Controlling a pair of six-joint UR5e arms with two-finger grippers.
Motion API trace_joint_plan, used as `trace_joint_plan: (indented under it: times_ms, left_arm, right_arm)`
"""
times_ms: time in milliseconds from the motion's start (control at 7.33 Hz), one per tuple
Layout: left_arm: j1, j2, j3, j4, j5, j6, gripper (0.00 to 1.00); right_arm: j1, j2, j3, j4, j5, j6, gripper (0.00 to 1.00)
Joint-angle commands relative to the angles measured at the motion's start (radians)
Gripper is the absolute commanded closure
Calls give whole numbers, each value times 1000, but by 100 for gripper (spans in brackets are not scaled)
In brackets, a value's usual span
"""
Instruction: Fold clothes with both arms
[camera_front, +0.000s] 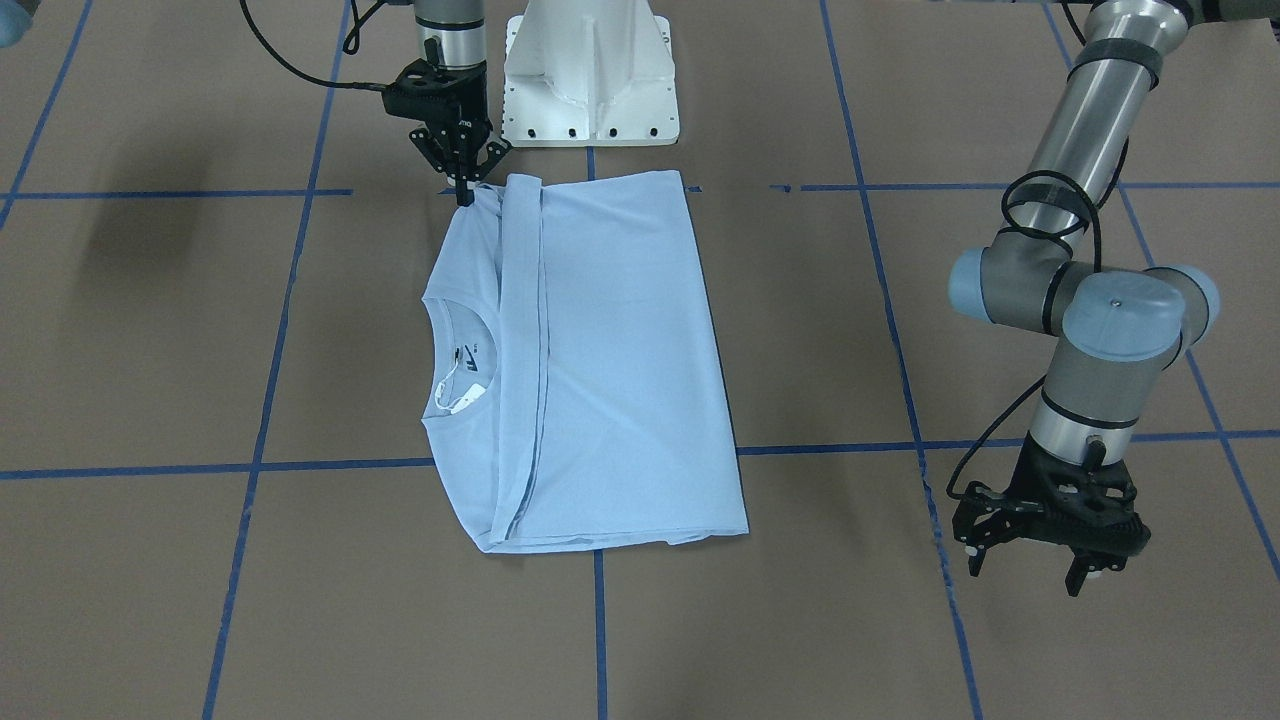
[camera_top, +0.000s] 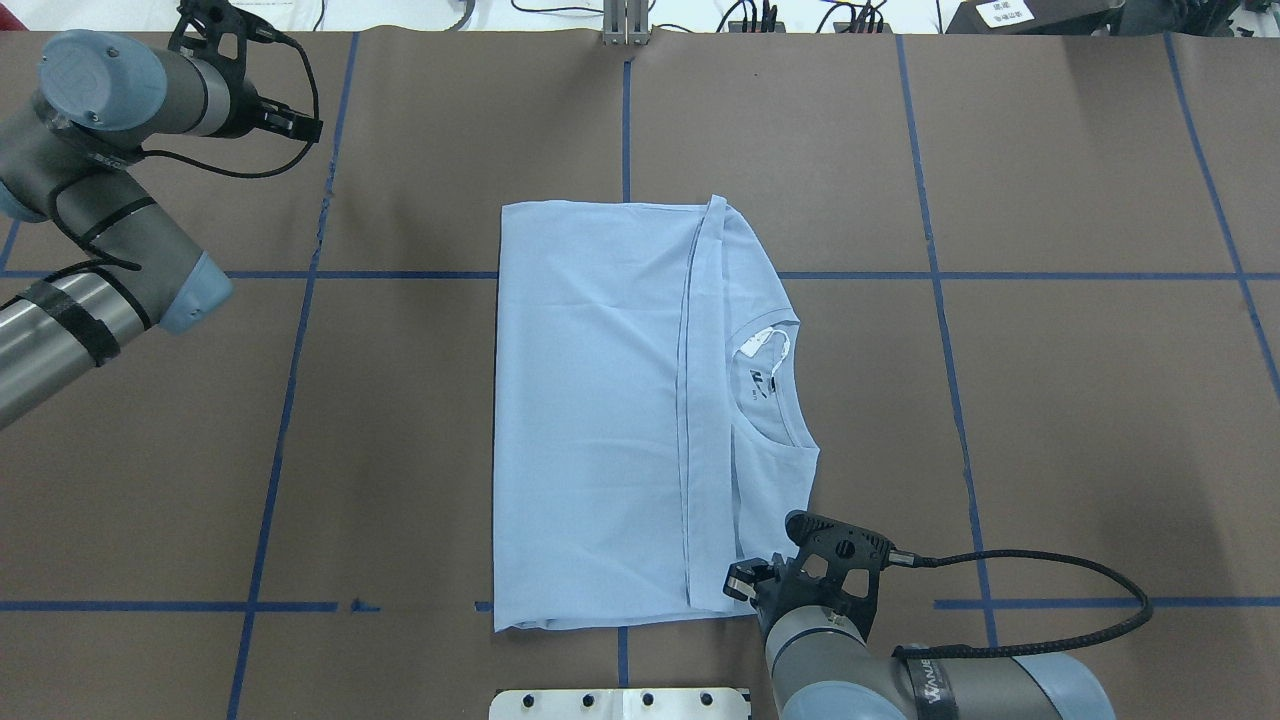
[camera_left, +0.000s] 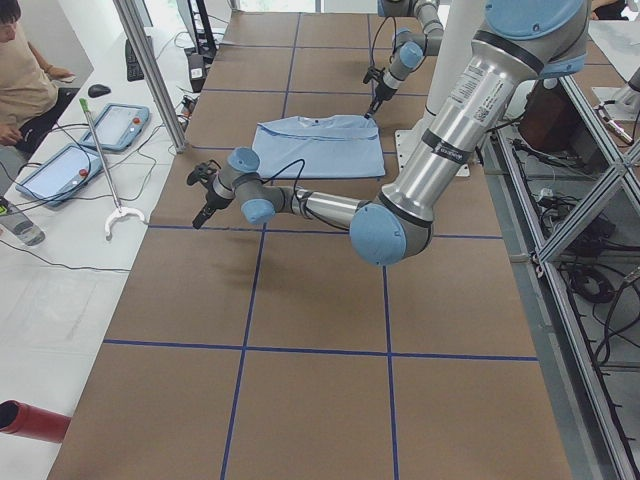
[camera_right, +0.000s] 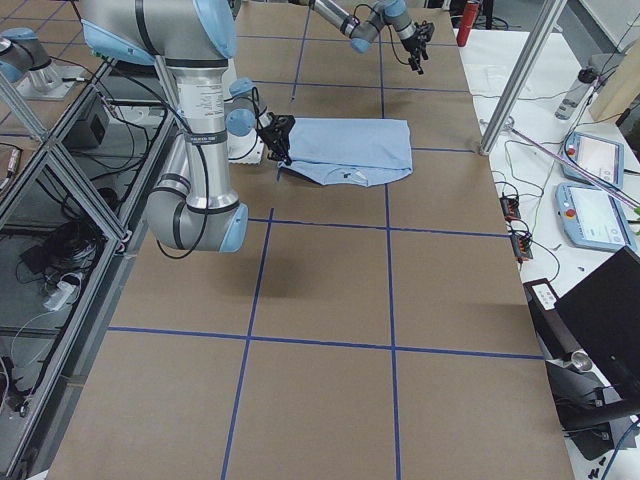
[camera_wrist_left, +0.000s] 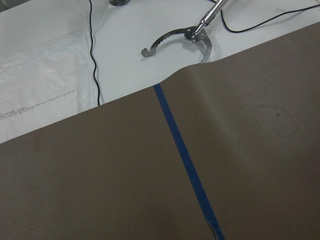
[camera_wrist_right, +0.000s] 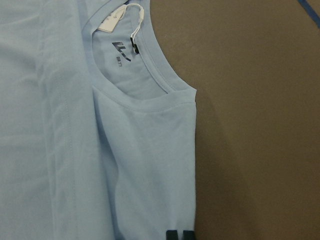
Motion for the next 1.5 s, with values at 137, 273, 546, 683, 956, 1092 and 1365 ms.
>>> trace_joint_plan:
  times_ms: [137, 273, 546, 683, 956, 1092, 1365]
  left_arm:
    - [2, 4, -2, -10, 0, -2, 0]
    - [2, 4, -1, -10, 0, -2, 0]
    - [3, 4, -1, -10, 0, -2, 0]
    - [5, 4, -1, -11, 0, -2, 0]
    - [9, 4, 1, -14, 0, -2, 0]
    - [9, 4, 1, -14, 0, -2, 0]
    - [9, 5, 1, -16, 0, -2, 0]
  right_arm:
    - [-11, 3, -2, 3, -1, -150, 0]
    - [-35, 10, -1, 5, -2, -211, 0]
    - [-62, 41, -5, 9, -7, -326, 0]
    - [-62, 53, -5, 9, -7, -379, 3]
    - [-62, 52, -54, 204, -13, -419, 6]
    - [-62, 55, -82, 263, -43, -419, 8]
    - [-62, 55, -85, 259, -50, -417, 10]
